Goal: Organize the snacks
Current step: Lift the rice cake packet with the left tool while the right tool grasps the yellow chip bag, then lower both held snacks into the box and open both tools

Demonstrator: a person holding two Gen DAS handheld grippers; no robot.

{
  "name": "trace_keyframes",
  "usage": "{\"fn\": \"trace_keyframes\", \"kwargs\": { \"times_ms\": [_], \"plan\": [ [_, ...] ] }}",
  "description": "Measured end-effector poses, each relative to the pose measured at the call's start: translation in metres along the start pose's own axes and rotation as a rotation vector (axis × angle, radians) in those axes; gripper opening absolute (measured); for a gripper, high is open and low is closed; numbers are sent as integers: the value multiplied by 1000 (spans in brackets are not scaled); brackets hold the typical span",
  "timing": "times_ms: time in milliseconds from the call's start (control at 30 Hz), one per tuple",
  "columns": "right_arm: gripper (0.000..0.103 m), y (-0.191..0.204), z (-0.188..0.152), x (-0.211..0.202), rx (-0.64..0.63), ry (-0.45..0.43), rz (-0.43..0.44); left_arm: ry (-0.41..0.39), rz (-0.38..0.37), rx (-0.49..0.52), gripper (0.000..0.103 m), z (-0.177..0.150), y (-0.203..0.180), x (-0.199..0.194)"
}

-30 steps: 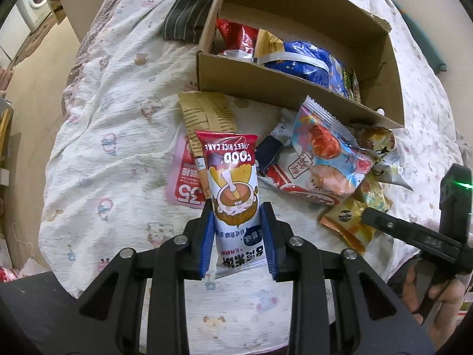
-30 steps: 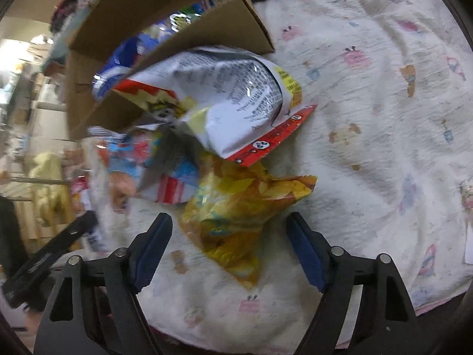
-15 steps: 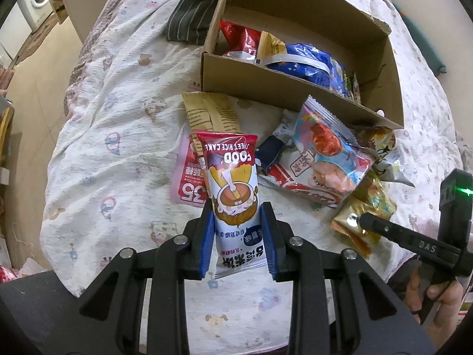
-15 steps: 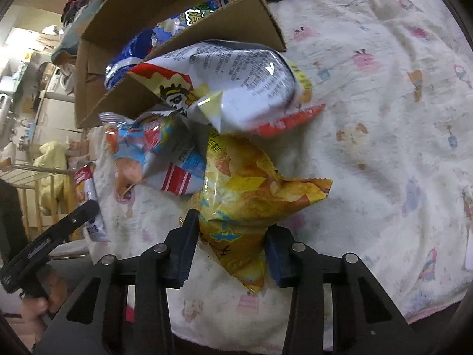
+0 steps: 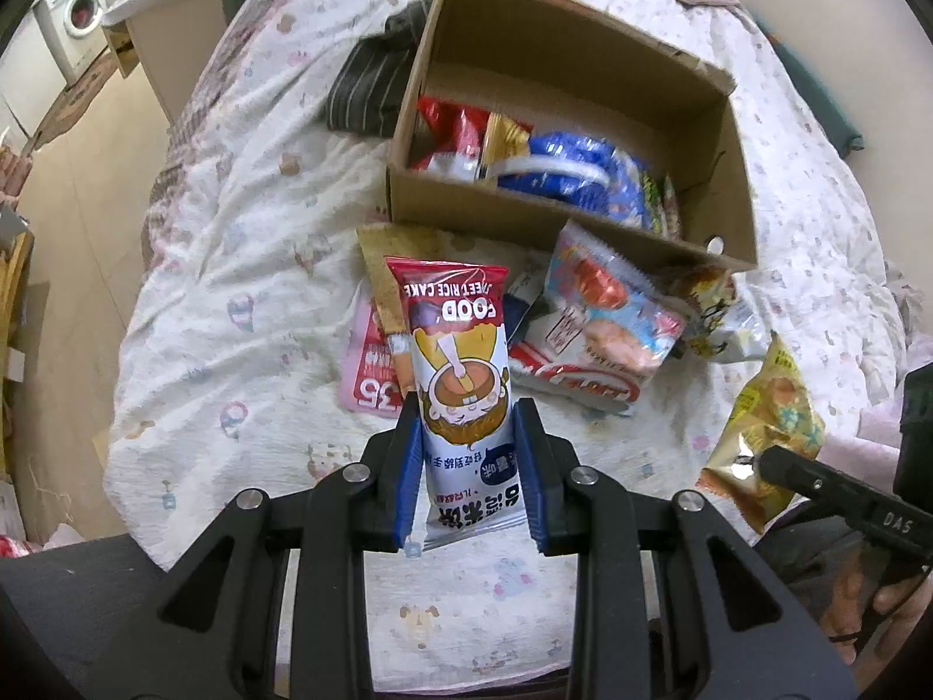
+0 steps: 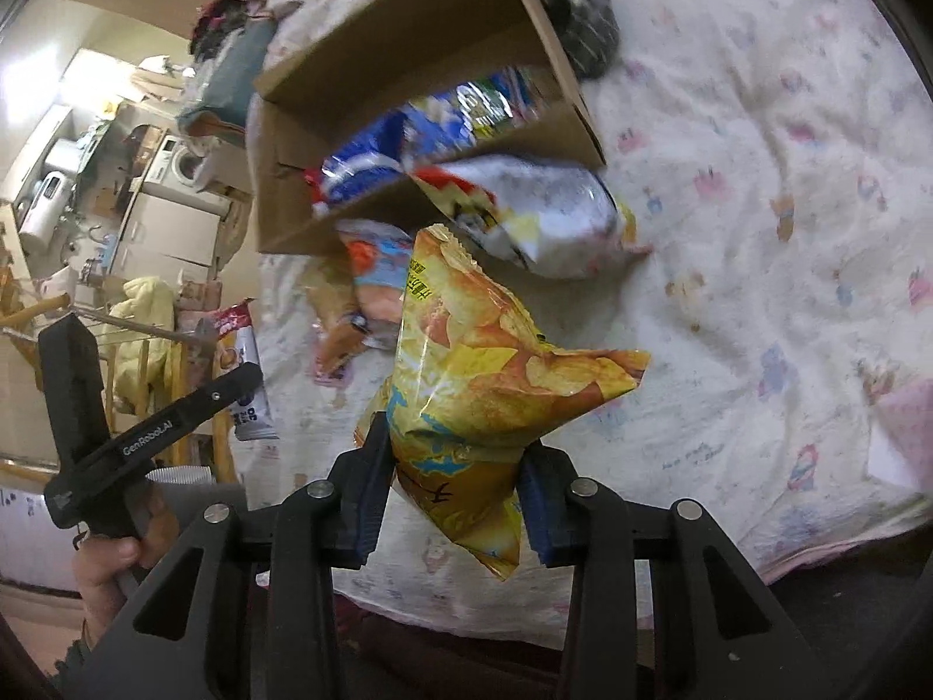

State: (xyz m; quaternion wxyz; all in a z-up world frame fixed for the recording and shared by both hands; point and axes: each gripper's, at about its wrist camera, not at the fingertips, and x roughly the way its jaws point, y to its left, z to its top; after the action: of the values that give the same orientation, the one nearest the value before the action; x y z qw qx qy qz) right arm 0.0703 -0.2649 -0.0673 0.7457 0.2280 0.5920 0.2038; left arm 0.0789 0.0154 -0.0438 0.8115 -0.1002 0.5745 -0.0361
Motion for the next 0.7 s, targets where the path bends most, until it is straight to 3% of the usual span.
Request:
{"fn": "trace_keyframes", "kwargs": {
  "times_ms": [333,700],
  "plan": [
    [41,42,55,-41,-132,-134,-16,-113,9,42,26,50,-14,-44],
    [41,55,116,-43,-162,-200,3,-196,40,109,26,116,-42,-48]
  ]
}}
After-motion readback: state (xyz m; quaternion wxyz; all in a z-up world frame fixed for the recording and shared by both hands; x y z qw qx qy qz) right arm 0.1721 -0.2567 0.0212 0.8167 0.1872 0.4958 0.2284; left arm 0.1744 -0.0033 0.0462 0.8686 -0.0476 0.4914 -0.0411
